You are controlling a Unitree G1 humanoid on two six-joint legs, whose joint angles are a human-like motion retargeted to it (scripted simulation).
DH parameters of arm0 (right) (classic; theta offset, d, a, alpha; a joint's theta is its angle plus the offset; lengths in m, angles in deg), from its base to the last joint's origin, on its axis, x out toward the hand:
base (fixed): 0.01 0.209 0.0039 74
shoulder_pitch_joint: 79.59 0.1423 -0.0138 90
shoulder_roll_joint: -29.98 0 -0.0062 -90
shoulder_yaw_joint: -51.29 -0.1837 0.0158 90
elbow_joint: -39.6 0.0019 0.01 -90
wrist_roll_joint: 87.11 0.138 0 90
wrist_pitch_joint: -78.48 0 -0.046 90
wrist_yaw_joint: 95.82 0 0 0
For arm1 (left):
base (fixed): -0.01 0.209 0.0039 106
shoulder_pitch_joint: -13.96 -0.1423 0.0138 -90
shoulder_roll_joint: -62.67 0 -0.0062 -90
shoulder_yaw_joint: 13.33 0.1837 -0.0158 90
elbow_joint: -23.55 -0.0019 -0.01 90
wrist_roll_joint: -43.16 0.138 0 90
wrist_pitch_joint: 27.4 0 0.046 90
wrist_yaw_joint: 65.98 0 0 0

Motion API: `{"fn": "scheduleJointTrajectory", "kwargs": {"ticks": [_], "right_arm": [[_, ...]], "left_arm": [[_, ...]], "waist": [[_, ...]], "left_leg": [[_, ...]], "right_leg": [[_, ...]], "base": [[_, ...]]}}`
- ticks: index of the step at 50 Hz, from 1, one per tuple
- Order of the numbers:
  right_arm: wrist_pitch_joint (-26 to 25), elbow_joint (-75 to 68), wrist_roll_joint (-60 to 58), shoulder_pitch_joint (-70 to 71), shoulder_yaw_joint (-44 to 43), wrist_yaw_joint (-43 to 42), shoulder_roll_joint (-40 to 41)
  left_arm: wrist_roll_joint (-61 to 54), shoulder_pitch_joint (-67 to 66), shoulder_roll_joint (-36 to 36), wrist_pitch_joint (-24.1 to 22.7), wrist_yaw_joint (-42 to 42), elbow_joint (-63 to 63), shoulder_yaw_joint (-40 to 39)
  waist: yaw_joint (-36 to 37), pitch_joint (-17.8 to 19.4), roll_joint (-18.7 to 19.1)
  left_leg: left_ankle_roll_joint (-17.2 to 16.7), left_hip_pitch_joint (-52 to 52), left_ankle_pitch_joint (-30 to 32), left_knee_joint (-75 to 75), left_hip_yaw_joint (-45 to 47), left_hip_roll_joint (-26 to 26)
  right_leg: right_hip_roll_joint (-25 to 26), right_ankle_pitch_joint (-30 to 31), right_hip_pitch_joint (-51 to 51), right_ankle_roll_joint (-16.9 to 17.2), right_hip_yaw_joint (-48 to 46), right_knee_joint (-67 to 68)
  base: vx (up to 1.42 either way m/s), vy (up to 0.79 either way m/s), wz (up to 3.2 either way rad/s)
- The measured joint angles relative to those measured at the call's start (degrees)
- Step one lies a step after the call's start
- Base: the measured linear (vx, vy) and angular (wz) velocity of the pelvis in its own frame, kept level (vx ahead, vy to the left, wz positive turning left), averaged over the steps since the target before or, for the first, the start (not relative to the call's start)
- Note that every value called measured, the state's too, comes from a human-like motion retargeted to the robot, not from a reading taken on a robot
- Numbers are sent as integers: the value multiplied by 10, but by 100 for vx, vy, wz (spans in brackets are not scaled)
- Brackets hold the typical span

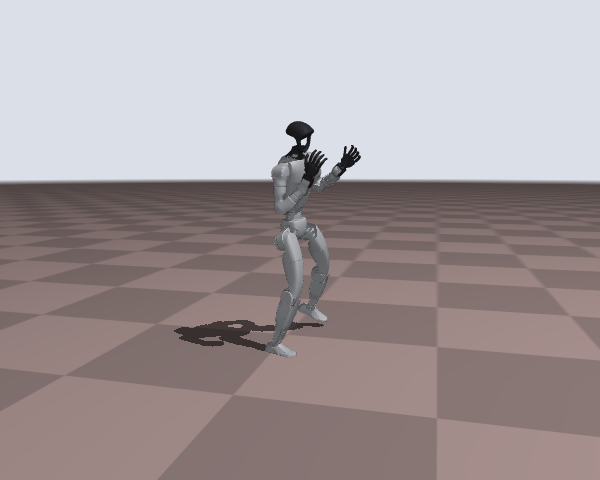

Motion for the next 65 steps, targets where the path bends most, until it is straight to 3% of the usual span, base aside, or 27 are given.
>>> {"fn": "scheduleJointTrajectory", "kwargs": {"ticks": [5,8,10,11,13,15,17,20,22,24,25,27,30,32,33,35,38,42,45,48,52,53,56,59,62,65], "right_arm": [[1,-10,13,-9,28,36,-24],[-3,-19,44,21,62,69,-57],[1,-25,74,6,87,58,-79],[1,-31,81,-12,95,41,-90],[-1,-46,98,-53,109,13,-115],[-7,-63,111,-91,119,27,-152],[-6,-61,116,-141,93,59,-177],[-1,-46,126,-249,35,88,-193],[-7,-41,132,-305,-16,116,-206],[-15,-53,135,-329,-33,114,-197],[-20,-63,141,-331,-32,112,-189],[-28,-85,139,-299,-28,106,-175],[-10,-120,103,-197,19,41,-169],[-17,-134,117,-130,40,56,-162],[-23,-139,114,-102,40,71,-150],[-8,-141,80,-76,25,61,-113],[-8,-135,53,-95,11,29,-50],[-22,-136,40,-116,-18,56,-32],[-20,-134,48,-120,-27,68,-40],[-18,-138,32,-110,-17,61,-51],[-21,-143,9,-110,-6,10,-56],[-17,-143,10,-117,-6,8,-56],[-17,-145,-17,-142,-4,-32,-46],[-49,-161,-66,-137,1,-79,-40],[-49,-151,-69,-166,-11,-122,-30],[-61,-150,-60,-179,-20,-123,-39]], "left_arm": [[150,57,100,42,60,-52,-81],[203,164,272,97,51,-204,-88],[211,292,404,139,21,-411,9],[216,426,429,163,9,-570,143],[246,650,426,211,-39,-895,401],[295,712,424,218,-131,-1075,553],[327,648,473,212,-120,-1010,484],[248,312,484,183,-26,-677,92],[245,122,429,168,-81,-501,-104],[226,103,415,162,-115,-490,-132],[224,133,422,175,-133,-520,-113],[248,357,444,212,-141,-721,71],[290,696,392,218,-3,-1115,392],[210,743,389,196,-63,-1157,461],[221,747,405,189,-100,-1125,472],[234,701,440,156,-70,-999,430],[229,530,435,143,35,-756,251],[211,321,334,117,-11,-472,44],[190,217,219,80,-13,-304,-20],[164,150,81,32,9,-189,6],[56,110,-77,-5,41,-179,118],[27,109,-101,-11,-26,-194,149],[48,124,-133,-2,-40,-236,234],[54,192,-140,10,-27,-254,313],[93,231,-134,31,-21,-259,346],[84,239,-134,57,-51,-271,353]], "waist": [[-13,-32,28],[-85,-9,46],[-134,-15,57],[-145,-15,59],[-163,-14,68],[-183,-7,87],[-187,0,94],[-161,-4,106],[-148,-6,116],[-142,-12,117],[-142,-15,115],[-136,-24,113],[-151,-25,108],[-169,-25,107],[-174,-24,103],[-164,-24,92],[-133,-9,88],[-117,20,77],[-117,57,61],[-132,113,39],[-158,160,3],[-168,160,-3],[-201,160,-21],[-201,160,-37],[-172,160,-52],[-136,160,-65]], "left_leg": [[-20,42,42,-9,-3,0],[-37,57,49,-16,-27,-5],[-36,45,48,-11,-57,-11],[-33,41,48,-9,-68,-14],[-28,35,51,-8,-84,-19],[-32,35,58,-15,-83,-18],[-44,52,71,-31,-55,-19],[-75,90,99,-60,-6,-32],[-95,97,116,-66,10,-43],[-105,90,128,-65,6,-60],[-106,80,133,-62,-5,-72],[-106,49,136,-43,-44,-96],[-106,9,139,-26,-83,-125],[-106,-7,136,-22,-74,-136],[-106,-10,130,-21,-61,-134],[-106,-2,115,-24,-25,-124],[-106,25,92,-24,6,-86],[-97,30,60,-19,-6,-73],[-92,24,25,-18,-17,-71],[-80,15,-30,-14,5,-63],[-41,-44,-113,3,77,-53],[-30,-74,-137,14,99,-49],[16,-165,-210,49,165,-40],[65,-284,-257,70,198,-52],[84,-413,-284,125,168,-35],[71,-558,-270,216,116,-10]], "right_leg": [[33,11,-4,-14,51,-3],[45,18,-14,-21,55,2],[43,16,-21,-16,49,4],[40,14,-19,-12,45,2],[34,12,-10,-9,37,-11],[33,19,-2,-11,35,-31],[36,31,5,-16,52,-54],[37,52,19,-14,93,-100],[30,67,30,-8,112,-137],[11,75,40,-1,117,-169],[-4,78,44,4,113,-183],[-36,80,53,22,87,-201],[-76,89,63,41,45,-220],[-95,90,54,46,32,-215],[-97,87,47,45,33,-209],[-92,83,34,39,44,-203],[-56,92,43,26,59,-217],[-41,102,45,23,59,-227],[-38,111,28,33,62,-222],[-34,125,-2,49,62,-212],[-44,143,-83,62,56,-194],[-50,145,-112,62,50,-186],[-77,150,-202,69,20,-155],[-112,173,-318,84,3,-137],[-115,186,-420,88,-8,-107],[-116,194,-508,80,-17,-61]], "base": [[19,-7,-124],[4,-1,-86],[1,0,-11],[2,2,26],[3,4,31],[7,5,0],[12,5,-70],[14,4,-117],[9,7,-84],[0,9,-10],[-8,12,65],[-14,14,113],[-17,18,125],[-14,20,76],[-10,14,16],[-6,5,-41],[-3,-3,-75],[-10,7,-21],[-19,14,-9],[-28,16,-5],[-39,18,44],[-43,19,111],[-43,22,150],[-42,30,151],[-36,25,80],[-29,24,73]]}}
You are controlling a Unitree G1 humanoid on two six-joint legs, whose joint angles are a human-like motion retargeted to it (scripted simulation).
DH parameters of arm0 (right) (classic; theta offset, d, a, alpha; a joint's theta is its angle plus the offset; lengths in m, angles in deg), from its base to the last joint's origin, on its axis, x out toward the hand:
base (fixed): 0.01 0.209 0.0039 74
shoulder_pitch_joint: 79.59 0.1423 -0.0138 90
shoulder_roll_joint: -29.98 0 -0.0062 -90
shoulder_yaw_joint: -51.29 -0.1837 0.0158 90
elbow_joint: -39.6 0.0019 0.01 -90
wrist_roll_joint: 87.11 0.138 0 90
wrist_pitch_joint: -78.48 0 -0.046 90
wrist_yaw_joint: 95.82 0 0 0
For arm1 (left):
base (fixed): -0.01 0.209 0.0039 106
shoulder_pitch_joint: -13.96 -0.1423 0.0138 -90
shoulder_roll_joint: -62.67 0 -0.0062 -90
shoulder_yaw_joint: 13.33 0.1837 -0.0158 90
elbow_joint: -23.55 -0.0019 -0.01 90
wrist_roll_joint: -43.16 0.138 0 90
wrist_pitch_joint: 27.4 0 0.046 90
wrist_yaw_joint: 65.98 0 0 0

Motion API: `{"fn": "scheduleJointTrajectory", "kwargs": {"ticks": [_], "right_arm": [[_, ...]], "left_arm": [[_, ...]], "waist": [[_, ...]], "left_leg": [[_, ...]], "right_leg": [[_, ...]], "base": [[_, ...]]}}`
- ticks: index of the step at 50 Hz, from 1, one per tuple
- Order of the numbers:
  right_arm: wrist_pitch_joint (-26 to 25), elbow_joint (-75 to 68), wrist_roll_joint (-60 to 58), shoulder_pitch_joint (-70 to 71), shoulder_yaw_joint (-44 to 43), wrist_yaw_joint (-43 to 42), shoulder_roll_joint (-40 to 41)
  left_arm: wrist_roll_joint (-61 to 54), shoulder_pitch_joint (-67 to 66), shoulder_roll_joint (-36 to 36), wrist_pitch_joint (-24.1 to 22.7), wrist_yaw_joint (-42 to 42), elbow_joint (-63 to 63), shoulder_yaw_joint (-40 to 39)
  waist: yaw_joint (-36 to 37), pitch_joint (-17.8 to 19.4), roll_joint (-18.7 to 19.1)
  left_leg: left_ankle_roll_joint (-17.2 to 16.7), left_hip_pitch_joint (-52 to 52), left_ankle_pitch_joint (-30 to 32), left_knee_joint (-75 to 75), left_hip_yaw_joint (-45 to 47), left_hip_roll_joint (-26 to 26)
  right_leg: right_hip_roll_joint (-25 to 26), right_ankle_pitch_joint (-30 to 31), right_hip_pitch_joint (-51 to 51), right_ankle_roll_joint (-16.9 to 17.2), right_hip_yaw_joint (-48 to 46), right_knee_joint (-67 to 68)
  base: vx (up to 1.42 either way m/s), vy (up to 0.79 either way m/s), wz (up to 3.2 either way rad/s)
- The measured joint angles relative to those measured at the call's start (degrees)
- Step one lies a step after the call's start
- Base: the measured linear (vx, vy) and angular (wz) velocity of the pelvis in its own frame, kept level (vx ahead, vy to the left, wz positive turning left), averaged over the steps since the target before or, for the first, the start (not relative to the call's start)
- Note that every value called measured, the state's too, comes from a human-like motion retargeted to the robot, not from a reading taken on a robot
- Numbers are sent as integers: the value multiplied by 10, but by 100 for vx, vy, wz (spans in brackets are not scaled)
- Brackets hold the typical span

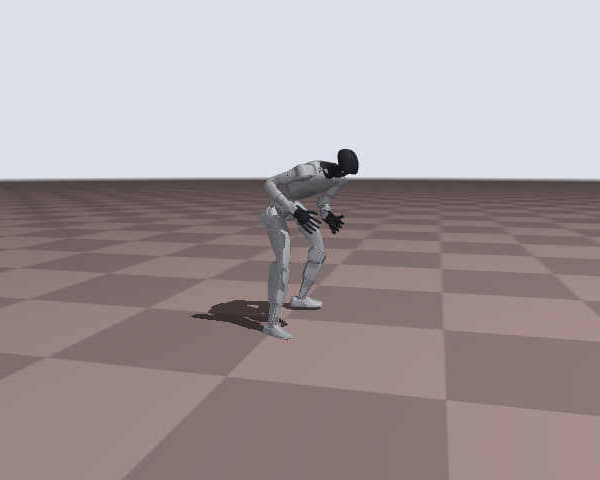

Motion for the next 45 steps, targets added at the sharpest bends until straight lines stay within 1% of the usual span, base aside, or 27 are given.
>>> {"fn": "scheduleJointTrajectory", "kwargs": {"ticks": [3,6,8,11,13,17,20,22,23,25,26,27,28,30,31,32,34,36,37,38,39,40,41,42,43,44,45], "right_arm": [[-10,4,-10,10,16,-9,12],[-15,7,-25,13,26,-27,25],[-3,20,-14,-6,-4,-30,28],[-5,26,-34,-3,-1,-18,48],[-16,37,-71,-1,3,-2,50],[-12,53,-147,26,25,20,52],[4,85,-189,16,30,49,34],[16,112,-179,1,11,64,23],[20,124,-163,-7,9,69,19],[25,130,44,-22,44,199,14],[21,146,-69,-22,6,140,1],[18,159,-142,-22,-23,103,-9],[16,162,-138,-25,-32,108,-15],[22,165,-134,-41,-65,113,-28],[18,157,-140,-36,-84,117,-37],[13,149,-150,-29,-106,120,-48],[-3,120,-184,-5,-158,125,-80],[-23,73,-212,36,-199,119,-133],[-33,37,-217,65,-215,102,-175],[-41,-15,-207,105,-229,67,-238],[-46,-76,-156,158,-215,65,-290],[-51,-142,-85,219,-188,79,-338],[-45,-252,32,327,-113,98,-369],[-43,-377,145,442,-31,116,-385],[-45,-533,251,570,62,133,-374],[-65,-683,303,670,132,131,-369],[-94,-830,328,755,192,120,-367]], "left_arm": [[-8,-11,-7,0,-12,16,-10],[-49,-26,-6,-21,-2,28,-7],[-90,-39,-5,-24,-22,47,-11],[-121,-45,8,-35,-33,74,-18],[-185,-60,8,-51,-29,103,-27],[-178,-81,16,-73,-32,137,-79],[-165,-111,18,-83,-31,179,-133],[-223,-110,7,-96,-46,204,-139],[-280,-109,-2,-109,-49,218,-135],[-337,-99,-2,-96,-90,222,-132],[-380,-100,-2,-101,-109,226,-130],[-438,-103,-4,-102,-135,229,-124],[-525,-109,-11,-97,-173,229,-111],[-685,-145,-26,-86,-249,232,-83],[-756,-158,-31,-82,-268,233,-74],[-804,-171,-33,-77,-285,232,-69],[-794,-194,-21,-67,-306,222,-74],[-749,-211,-9,-65,-313,209,-78],[-627,-211,13,-77,-245,182,-90],[-310,-195,63,-109,-39,116,-126],[-220,-196,83,-114,24,100,-130],[-242,-204,90,-105,14,110,-118],[-283,-213,96,-101,-9,114,-108],[-398,-228,92,-91,-79,130,-92],[-661,-253,69,-67,-242,172,-63],[-750,-261,75,-61,-295,178,-48],[-751,-259,96,-65,-293,165,-40]], "waist": [[29,0,-16],[72,0,-20],[116,0,-6],[165,0,-3],[192,0,-6],[237,0,-30],[241,0,-38],[258,0,-53],[264,0,-62],[273,0,-79],[279,0,-89],[284,-2,-99],[291,-9,-108],[303,-52,-125],[308,-68,-130],[312,-82,-135],[319,-104,-142],[331,-117,-146],[337,-120,-147],[343,-121,-146],[353,-121,-147],[365,-120,-148],[376,-121,-149],[387,-122,-150],[401,-123,-154],[422,-122,-159],[447,-119,-165]], "left_leg": [[-47,-110,26,30,-46,-4],[-58,-161,24,29,-96,-32],[-69,-175,28,38,-129,-52],[-80,-150,34,19,-168,-85],[-84,-113,38,4,-188,-104],[-92,-4,36,-58,-228,-124],[-87,94,29,-108,-261,-142],[-84,157,25,-147,-271,-157],[-83,186,23,-163,-276,-164],[-90,240,24,-200,-289,-170],[-86,268,23,-213,-292,-175],[-83,294,21,-226,-295,-180],[-83,319,20,-241,-300,-185],[-79,353,18,-267,-307,-192],[-77,364,21,-279,-311,-191],[-75,375,24,-290,-316,-191],[-74,391,30,-304,-325,-192],[-71,400,34,-307,-335,-196],[-67,401,34,-306,-341,-199],[-62,400,33,-301,-346,-203],[-60,400,32,-297,-348,-206],[-60,399,32,-293,-349,-208],[-59,396,29,-282,-344,-208],[-58,394,24,-273,-338,-208],[-59,394,18,-265,-329,-206],[-57,394,13,-258,-317,-204],[-53,395,9,-253,-304,-201]], "right_leg": [[-15,8,-60,-20,-25,33],[-38,11,-84,-38,-47,83],[-56,6,-71,-48,-64,117],[-77,-3,-8,-79,-101,134],[-87,-12,51,-100,-121,142],[-68,-5,180,-125,-134,122],[-48,6,287,-116,-122,102],[-46,29,347,-91,-111,79],[-47,40,374,-81,-105,70],[-41,66,426,-67,-95,49],[-44,78,452,-57,-92,42],[-46,91,477,-46,-88,36],[-47,103,498,-36,-85,29],[-49,128,524,-15,-80,20],[-46,139,530,-12,-76,18],[-42,149,537,-10,-73,17],[-34,165,552,-10,-66,13],[-29,175,567,-11,-60,10],[-28,179,575,-11,-55,8],[-26,182,582,-11,-50,6],[-25,184,587,-8,-42,3],[-25,187,591,-5,-34,1],[-24,190,590,-3,-22,1],[-24,193,588,-2,-10,1],[-26,194,584,0,0,2],[-29,193,579,-2,2,4],[-34,191,573,-7,-1,7]], "base": [[-21,26,104],[-11,28,116],[-5,20,137],[3,15,144],[13,9,140],[19,3,106],[25,5,123],[30,7,109],[30,5,93],[29,4,78],[30,4,69],[31,4,64],[31,4,56],[31,4,45],[27,4,40],[23,4,42],[20,4,53],[14,4,63],[9,4,65],[6,4,56],[3,4,44],[0,0,0],[0,0,0],[-5,5,-47],[-4,4,-71],[-3,3,-93],[1,2,-94]]}}
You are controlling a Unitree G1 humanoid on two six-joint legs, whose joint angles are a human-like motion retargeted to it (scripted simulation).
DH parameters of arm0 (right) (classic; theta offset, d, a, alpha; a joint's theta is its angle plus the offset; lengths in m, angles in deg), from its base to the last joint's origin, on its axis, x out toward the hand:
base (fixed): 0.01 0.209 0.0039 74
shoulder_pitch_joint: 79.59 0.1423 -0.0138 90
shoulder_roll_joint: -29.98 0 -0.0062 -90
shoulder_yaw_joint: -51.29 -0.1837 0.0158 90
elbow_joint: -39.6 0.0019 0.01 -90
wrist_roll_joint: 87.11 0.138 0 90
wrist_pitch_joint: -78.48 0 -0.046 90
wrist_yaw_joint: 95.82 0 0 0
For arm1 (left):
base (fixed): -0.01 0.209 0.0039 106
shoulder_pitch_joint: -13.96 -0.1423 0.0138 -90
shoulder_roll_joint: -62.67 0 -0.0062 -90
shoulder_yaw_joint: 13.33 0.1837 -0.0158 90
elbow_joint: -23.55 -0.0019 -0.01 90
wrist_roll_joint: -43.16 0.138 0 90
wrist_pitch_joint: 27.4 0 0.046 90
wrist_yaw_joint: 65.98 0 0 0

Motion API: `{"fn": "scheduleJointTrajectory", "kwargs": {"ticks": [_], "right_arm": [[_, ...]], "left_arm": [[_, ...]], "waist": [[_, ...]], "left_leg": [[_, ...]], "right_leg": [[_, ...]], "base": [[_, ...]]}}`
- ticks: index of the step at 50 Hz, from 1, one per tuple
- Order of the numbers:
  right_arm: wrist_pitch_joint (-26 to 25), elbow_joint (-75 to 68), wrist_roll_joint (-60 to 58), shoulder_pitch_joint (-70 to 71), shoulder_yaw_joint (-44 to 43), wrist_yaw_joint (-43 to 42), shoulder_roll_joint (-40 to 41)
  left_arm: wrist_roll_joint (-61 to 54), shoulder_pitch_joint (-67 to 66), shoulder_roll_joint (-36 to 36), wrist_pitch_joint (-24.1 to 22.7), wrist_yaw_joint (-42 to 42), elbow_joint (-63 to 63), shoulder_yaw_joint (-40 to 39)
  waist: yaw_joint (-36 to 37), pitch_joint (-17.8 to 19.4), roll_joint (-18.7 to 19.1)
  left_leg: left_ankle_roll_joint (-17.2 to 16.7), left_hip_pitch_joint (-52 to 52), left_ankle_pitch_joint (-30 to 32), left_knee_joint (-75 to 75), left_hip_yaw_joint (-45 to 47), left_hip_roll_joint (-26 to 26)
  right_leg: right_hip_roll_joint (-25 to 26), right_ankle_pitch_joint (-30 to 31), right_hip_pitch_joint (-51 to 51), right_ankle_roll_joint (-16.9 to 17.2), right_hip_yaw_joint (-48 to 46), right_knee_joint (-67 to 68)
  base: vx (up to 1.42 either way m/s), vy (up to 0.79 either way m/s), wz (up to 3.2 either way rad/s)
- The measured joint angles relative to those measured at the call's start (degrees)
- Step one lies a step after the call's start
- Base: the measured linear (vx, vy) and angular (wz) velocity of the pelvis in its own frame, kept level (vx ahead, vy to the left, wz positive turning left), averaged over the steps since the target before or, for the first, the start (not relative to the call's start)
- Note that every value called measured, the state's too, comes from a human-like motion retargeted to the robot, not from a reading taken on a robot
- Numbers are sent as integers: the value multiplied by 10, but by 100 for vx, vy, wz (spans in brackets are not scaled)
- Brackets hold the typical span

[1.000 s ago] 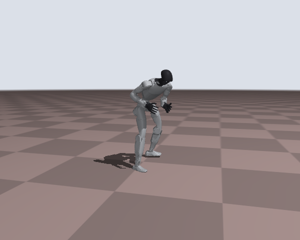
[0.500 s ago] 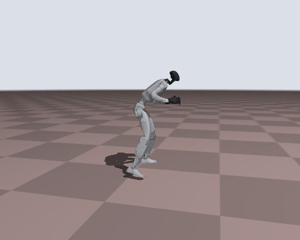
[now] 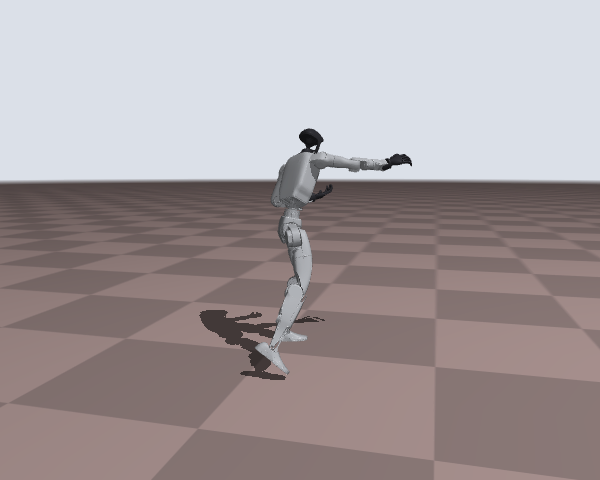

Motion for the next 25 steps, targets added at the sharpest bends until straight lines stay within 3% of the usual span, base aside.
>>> {"fn": "scheduleJointTrajectory", "kwargs": {"ticks": [2,3,5,7,10,13,16,18,20,23,25], "right_arm": [[-49,-71,-17,17,45,-73,-14],[-28,-56,-6,3,25,-99,-12],[42,119,-65,-155,-132,-144,12],[-8,336,-229,-350,-261,-133,39],[8,572,-354,-586,-405,-22,93],[-5,681,-418,-647,-442,128,45],[-38,597,-460,-551,-375,65,-63],[-52,404,-447,-361,-233,2,-124],[-50,153,-345,-104,-29,-42,-112],[-40,-43,-88,88,120,-6,-102],[-1,-42,-8,132,130,-40,-80]], "left_arm": [[-12,-11,33,2,29,-9,-8],[-7,-26,39,6,34,-9,-24],[82,-78,66,15,8,-8,-78],[46,-142,63,35,6,-5,-102],[63,-187,61,39,-14,-19,-126],[92,-162,53,52,-25,-33,-150],[153,-80,66,20,-7,-56,-136],[206,14,86,-4,3,-92,-108],[208,122,97,-27,31,-143,-69],[221,250,85,-25,67,-245,-14],[192,273,64,-57,122,-279,-12]], "waist": [[42,1,-15],[52,-1,-17],[48,-3,-23],[46,-13,-25],[43,-19,-31],[26,-21,-26],[18,-39,-26],[25,-47,-25],[31,-52,-18],[49,-43,5],[34,-41,21]], "left_leg": [[10,7,0,-10,18,0],[12,12,2,-20,20,-1],[6,33,10,-48,6,-5],[-2,54,20,-82,-10,-4],[-17,77,37,-126,-31,-5],[-33,84,52,-150,-50,-9],[-54,89,71,-179,-58,-10],[-73,98,84,-201,-52,-4],[-86,105,94,-214,-44,2],[-93,100,94,-210,-37,2],[-98,93,93,-202,-38,1]], "right_leg": [[-22,-4,0,-11,-61,-4],[-33,-4,8,-13,-107,-10],[-43,6,52,-8,-203,-35],[-37,19,80,-3,-246,-55],[-33,32,89,1,-249,-54],[-29,32,84,0,-217,-37],[-27,30,67,4,-168,-21],[-20,27,52,7,-126,-11],[-13,21,39,5,-86,0],[-12,1,20,-4,-57,18],[-16,-12,17,-12,-65,27]], "base": [[7,1,-68],[12,3,-13],[16,5,44],[17,5,59],[11,3,57],[-1,3,61],[-11,1,30],[-16,0,-22],[-18,-1,-34],[-18,-1,-19],[-15,-1,7]]}}
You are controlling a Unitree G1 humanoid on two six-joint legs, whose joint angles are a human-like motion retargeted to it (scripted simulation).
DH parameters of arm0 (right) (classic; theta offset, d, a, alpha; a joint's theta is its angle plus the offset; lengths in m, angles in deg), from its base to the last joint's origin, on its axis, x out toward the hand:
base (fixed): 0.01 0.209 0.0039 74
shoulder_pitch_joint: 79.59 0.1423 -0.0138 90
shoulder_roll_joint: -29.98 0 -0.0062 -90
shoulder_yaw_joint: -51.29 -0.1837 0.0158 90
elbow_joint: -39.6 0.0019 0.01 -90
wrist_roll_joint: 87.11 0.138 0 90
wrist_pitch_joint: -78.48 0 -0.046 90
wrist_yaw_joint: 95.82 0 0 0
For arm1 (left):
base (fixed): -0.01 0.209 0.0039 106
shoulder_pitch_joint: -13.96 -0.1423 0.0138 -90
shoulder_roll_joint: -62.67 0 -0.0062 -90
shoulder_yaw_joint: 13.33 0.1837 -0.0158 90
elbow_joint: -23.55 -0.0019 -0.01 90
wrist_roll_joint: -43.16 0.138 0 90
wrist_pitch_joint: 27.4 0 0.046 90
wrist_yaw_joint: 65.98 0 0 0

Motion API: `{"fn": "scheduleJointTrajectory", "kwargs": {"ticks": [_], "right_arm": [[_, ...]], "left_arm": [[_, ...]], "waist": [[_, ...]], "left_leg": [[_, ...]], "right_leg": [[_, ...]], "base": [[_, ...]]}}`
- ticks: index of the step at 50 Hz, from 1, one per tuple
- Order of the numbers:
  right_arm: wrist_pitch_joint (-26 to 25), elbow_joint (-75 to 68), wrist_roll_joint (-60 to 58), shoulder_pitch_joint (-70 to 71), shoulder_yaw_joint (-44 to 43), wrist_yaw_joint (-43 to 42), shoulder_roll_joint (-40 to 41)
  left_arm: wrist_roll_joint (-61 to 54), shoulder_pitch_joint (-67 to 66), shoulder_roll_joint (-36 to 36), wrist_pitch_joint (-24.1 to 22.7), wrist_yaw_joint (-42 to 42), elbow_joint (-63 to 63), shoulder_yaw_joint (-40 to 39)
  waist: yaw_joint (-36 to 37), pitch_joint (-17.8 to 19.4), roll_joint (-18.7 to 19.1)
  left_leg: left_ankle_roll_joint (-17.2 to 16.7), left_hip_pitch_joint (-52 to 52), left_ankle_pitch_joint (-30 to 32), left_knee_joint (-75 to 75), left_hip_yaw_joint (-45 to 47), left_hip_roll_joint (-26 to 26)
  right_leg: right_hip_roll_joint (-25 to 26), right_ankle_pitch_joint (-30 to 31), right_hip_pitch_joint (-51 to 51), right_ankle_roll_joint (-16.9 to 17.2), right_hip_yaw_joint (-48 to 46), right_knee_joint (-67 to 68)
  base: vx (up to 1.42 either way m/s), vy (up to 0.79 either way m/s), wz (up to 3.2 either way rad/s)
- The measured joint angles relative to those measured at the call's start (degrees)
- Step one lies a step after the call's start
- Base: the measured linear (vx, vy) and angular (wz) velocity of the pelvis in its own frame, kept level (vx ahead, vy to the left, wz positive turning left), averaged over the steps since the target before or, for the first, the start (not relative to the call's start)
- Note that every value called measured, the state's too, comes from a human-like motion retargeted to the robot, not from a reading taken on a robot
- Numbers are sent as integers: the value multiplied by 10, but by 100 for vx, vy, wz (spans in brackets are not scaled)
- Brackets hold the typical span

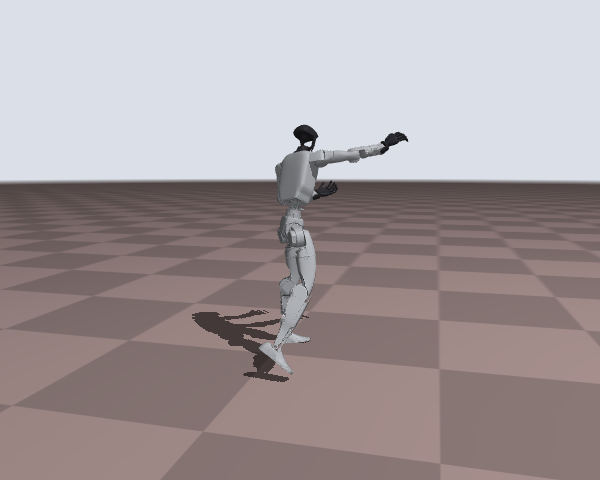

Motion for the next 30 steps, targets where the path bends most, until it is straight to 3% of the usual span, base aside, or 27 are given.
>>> {"fn": "scheduleJointTrajectory", "kwargs": {"ticks": [2,5,10,11,13,17,19,23,30], "right_arm": [[55,156,-12,-51,-56,-50,26],[71,499,-124,-247,-182,-84,40],[72,884,-377,-583,-368,40,125],[76,921,-397,-633,-379,53,150],[83,962,-389,-723,-377,59,210],[82,944,-312,-842,-335,59,329],[84,931,-309,-889,-337,55,368],[74,920,-319,-910,-289,19,446],[66,904,-351,-867,-257,4,497]], "left_arm": [[-72,-36,-36,-42,6,20,-27],[-172,-125,-85,-22,-40,76,-66],[-156,-238,-114,22,-70,109,-127],[-175,-255,-129,27,-63,119,-129],[-209,-279,-158,27,-45,140,-125],[-226,-287,-183,18,-23,193,-99],[-129,-285,-161,52,-31,215,-92],[-41,-290,-131,54,-23,291,-81],[105,-346,-118,39,40,313,-54]], "waist": [[-42,-1,17],[-83,-1,37],[-99,36,57],[-101,49,59],[-106,80,65],[-128,152,93],[-134,160,116],[-142,160,154],[-190,160,214]], "left_leg": [[-5,-4,0,3,-4,0],[-9,-3,2,-1,1,8],[9,4,-1,-16,45,15],[28,1,0,-18,61,8],[44,-9,-6,-16,86,2],[29,-70,11,3,110,0],[20,-137,29,12,120,10],[6,-278,68,2,149,56],[-26,-432,148,-76,213,108]], "right_leg": [[-2,-9,5,-9,-22,0],[1,-25,6,-18,-43,-2],[-15,-62,-10,-23,-79,-6],[-26,-75,-15,-22,-88,-10],[-43,-106,-24,-23,-114,-16],[-67,-172,-63,-43,-191,-18],[-66,-198,-123,-61,-224,-14],[-29,-229,-272,-93,-240,-29],[13,-189,-533,-35,-173,-4]], "base": [[-12,0,13],[-11,-1,-19],[-15,-5,-67],[-23,-7,-76],[-29,-9,-67],[-44,-12,-44],[-53,-15,-48],[-52,-20,-84],[-34,-16,-92]]}}
